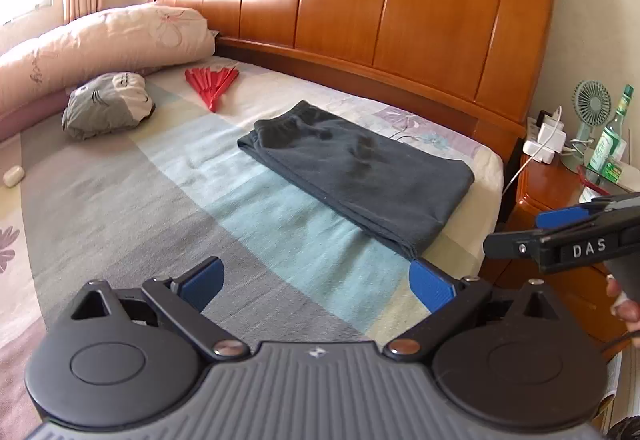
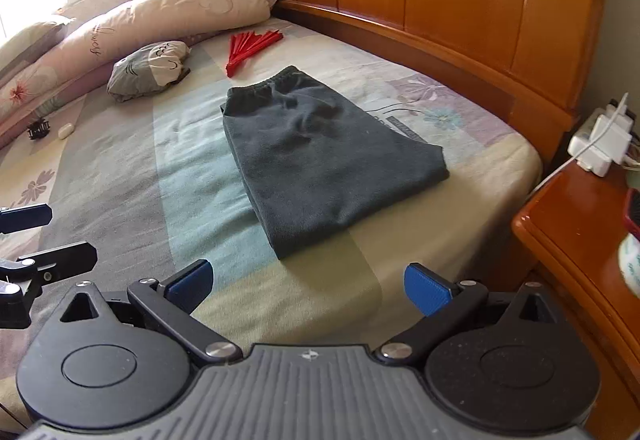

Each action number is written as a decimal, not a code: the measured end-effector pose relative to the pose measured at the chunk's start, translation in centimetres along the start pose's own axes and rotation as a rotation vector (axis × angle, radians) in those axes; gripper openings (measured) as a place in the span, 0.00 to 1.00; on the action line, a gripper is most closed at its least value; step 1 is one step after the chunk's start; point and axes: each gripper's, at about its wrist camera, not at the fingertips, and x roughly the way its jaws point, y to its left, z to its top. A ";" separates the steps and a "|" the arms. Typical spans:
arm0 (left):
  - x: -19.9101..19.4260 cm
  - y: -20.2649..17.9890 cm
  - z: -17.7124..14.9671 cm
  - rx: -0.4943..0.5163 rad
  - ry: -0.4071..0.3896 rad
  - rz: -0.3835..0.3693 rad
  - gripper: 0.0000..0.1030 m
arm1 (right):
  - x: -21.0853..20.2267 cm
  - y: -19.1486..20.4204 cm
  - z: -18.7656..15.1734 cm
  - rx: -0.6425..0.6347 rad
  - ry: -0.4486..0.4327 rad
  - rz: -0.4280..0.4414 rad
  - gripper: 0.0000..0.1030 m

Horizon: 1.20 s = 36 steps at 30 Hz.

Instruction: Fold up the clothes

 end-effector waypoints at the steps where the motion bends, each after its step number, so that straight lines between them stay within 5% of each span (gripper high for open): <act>1: -0.1 -0.3 0.0 0.006 0.003 -0.005 0.96 | -0.4 0.2 -0.2 -0.001 -0.003 -0.011 1.00; 15: -1.3 -2.7 -1.1 0.010 0.034 0.031 0.96 | -4.1 1.6 -1.8 -0.029 -0.044 -0.012 1.00; 36: -1.0 -3.2 -0.9 -0.007 0.034 0.021 0.96 | -3.9 1.2 -1.5 -0.028 -0.052 -0.010 1.00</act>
